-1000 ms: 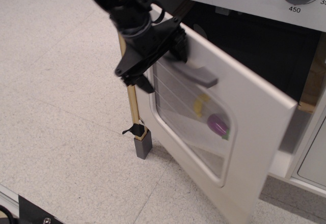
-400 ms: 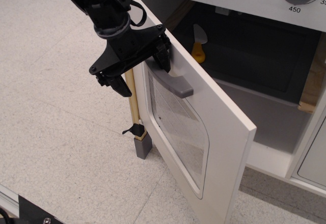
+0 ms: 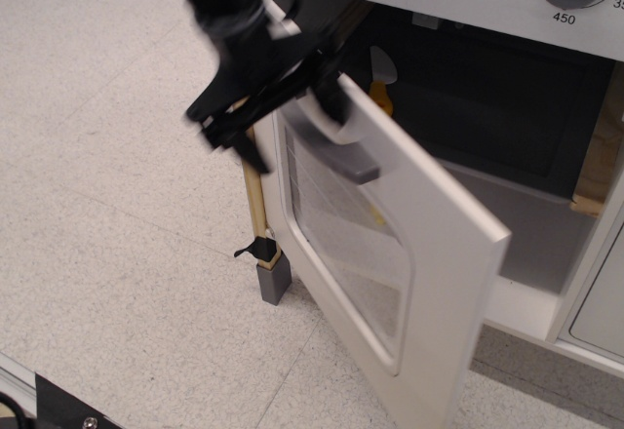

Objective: Open oven

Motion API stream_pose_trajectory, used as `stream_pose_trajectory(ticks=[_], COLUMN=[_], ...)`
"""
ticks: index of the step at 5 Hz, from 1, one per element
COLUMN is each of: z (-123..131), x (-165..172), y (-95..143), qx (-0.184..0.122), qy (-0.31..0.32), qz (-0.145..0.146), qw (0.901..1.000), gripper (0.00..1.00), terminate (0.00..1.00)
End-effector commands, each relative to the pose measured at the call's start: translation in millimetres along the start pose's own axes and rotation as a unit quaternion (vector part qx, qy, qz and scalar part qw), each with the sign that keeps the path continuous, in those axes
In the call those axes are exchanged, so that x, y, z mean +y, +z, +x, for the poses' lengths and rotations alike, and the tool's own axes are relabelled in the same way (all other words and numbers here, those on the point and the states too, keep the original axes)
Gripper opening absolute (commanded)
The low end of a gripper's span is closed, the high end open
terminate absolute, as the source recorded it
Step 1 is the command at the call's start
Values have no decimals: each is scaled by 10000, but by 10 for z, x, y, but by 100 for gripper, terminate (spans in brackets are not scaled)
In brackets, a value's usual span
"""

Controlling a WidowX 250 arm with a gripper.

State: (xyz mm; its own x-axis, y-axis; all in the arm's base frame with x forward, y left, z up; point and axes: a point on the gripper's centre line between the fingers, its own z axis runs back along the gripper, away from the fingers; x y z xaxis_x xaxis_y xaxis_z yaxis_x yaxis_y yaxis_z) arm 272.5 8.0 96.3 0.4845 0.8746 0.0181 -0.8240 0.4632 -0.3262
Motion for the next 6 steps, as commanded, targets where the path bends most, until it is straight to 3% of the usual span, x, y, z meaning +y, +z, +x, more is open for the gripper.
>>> stream_pose_trajectory(ticks=[1, 2, 4, 5, 6], z=[-171, -447, -729, -703, -635], x=[-264, -414, -324, -159, 55], y=[363, 270, -95, -136, -57], qx=[9, 226, -13, -59, 103], qy=[96, 104, 114, -34, -516], qz=[-403, -179, 922, 969, 988], qw=[9991, 9995, 9957, 9953, 9937], gripper=[100, 100, 100, 100, 100], terminate=[0, 0, 0, 0, 0])
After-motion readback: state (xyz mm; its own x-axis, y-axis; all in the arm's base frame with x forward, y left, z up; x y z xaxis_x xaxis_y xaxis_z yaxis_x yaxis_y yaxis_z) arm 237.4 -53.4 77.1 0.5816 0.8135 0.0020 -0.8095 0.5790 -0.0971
